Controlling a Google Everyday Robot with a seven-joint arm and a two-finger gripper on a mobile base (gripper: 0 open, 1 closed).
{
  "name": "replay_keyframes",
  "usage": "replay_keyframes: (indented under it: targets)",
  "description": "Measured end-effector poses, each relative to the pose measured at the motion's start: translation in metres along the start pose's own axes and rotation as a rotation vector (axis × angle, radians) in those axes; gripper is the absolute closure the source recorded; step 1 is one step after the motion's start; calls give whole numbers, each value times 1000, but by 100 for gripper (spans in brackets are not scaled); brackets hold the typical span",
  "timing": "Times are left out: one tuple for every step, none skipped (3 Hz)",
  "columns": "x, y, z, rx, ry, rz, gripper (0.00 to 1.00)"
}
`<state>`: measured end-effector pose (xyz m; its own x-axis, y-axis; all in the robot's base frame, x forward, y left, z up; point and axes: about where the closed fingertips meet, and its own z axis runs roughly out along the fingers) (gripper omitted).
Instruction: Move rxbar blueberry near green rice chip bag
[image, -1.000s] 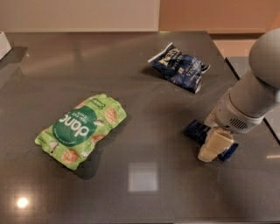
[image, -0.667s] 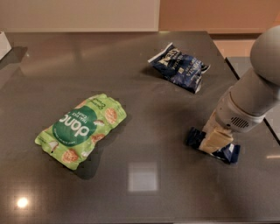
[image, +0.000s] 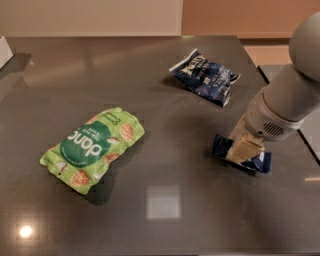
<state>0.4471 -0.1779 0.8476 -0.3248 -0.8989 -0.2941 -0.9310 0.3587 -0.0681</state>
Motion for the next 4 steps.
replay_keyframes:
  targets:
    - [-33,2,-11,-10,-43,-52,100]
    - [-74,11,-9,-38,-82,-114,100]
    - [-118,21,5,-83,-116,-172,100]
    - [-146,30,20,-121,-134,-208,100]
